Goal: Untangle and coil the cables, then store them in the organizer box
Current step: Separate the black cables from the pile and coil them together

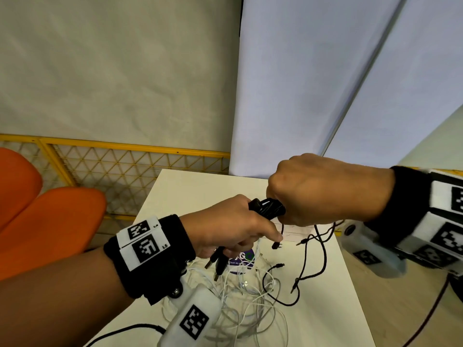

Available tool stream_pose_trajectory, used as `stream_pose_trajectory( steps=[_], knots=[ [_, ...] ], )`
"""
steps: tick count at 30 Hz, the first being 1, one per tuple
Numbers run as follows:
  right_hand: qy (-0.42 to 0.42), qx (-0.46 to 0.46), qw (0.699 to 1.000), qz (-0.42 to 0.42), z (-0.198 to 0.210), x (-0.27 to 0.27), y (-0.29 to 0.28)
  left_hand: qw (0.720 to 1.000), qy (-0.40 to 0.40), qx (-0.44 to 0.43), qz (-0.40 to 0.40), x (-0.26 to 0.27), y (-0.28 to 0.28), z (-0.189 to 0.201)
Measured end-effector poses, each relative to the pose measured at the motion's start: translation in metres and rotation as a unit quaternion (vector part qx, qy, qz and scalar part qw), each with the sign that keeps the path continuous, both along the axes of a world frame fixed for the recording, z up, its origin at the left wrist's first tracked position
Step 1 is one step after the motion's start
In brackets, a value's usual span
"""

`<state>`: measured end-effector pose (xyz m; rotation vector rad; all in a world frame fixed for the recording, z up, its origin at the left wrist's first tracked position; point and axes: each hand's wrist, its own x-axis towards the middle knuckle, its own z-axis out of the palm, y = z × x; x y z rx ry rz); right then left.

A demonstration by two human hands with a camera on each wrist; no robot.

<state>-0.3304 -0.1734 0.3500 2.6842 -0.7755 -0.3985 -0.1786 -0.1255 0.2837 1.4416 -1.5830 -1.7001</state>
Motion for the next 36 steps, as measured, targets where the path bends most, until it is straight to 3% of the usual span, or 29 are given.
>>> stream_pose_trajectory(
  steps=[2,6,11,18,22,27,36],
  knots=[
    [0.008,0.072,0.996,-0.054,0.001,-0.002,-0.003,1.0,-0.019,-0.01,0.014,-0.002,0.003,-0.003],
    [0.028,0.239,0.958,-0.155,0.001,-0.006,-0.012,0.997,-0.064,-0.032,0.038,-0.007,0.005,-0.009],
    [0.034,0.123,0.985,-0.117,-0.006,-0.001,-0.003,0.995,-0.08,-0.03,0.043,-0.003,0.004,-0.011],
    [0.027,-0.021,0.999,0.005,-0.01,0.005,0.014,0.996,-0.02,0.041,-0.081,0.01,-0.002,-0.001],
    [0.034,-0.018,0.999,0.028,-0.004,0.013,0.021,0.997,0.001,0.041,-0.062,0.002,-0.004,0.001],
    [0.027,-0.003,1.0,0.001,0.002,0.015,0.014,1.0,-0.03,0.006,0.0,-0.006,-0.001,0.002],
    [0.036,0.017,0.999,-0.013,0.005,0.014,0.01,0.997,-0.076,-0.009,0.0,-0.003,-0.004,-0.002]
  ],
)
